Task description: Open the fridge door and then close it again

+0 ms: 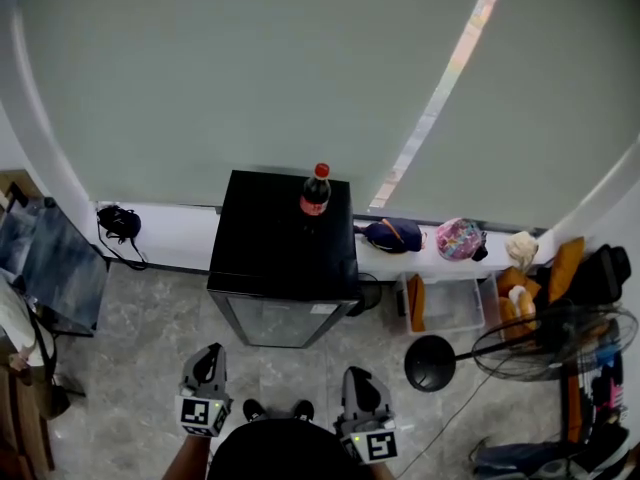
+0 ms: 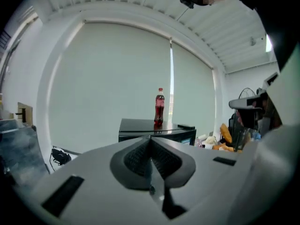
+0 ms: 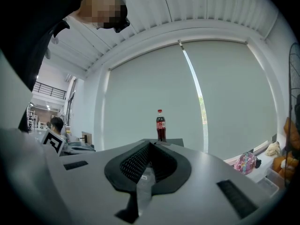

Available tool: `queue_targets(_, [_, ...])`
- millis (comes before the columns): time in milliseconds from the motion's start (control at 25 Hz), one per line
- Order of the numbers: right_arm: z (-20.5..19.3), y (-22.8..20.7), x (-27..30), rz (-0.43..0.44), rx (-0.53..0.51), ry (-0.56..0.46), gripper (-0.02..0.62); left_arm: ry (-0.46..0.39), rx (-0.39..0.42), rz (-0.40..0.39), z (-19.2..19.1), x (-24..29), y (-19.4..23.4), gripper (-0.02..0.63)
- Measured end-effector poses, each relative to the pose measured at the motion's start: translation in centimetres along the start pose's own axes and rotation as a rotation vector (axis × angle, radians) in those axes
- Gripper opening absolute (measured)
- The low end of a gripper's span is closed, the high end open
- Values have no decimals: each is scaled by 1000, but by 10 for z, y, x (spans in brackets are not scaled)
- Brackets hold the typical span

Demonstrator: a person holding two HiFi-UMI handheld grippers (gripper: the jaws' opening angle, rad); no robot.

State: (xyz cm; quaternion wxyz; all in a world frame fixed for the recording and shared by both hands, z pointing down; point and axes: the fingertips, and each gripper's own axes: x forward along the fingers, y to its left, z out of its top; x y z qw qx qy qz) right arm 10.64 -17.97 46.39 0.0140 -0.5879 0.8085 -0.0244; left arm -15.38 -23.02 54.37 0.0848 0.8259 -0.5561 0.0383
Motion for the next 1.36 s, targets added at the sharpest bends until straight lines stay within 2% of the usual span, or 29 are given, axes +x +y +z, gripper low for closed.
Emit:
queue_targets(120, [3,-9,-3,-14,3,-13,8,-46,2,10,24,-19,-15,8])
queue_targets(200, [4,-13,-5,-27,-3,-22,8,-59,18,15,32,-27,-20,8])
queue_targets(400, [3,-12,-5,-30,-33,-27,8,-98,-2,35,47,-35,-18,8])
queue_targets(720, [5,-16,-11,-58,-28,-37,8,-108,6,39,48,-33,-15,8])
queue_targets(960, [6,-20,-15,-63,-39,-43,8,-94,-41,15,43,-27,-21,8])
queue_targets(1360, [11,-29,-21,-71,-51,-61,8,-97,1,19,47,-23,-28,8])
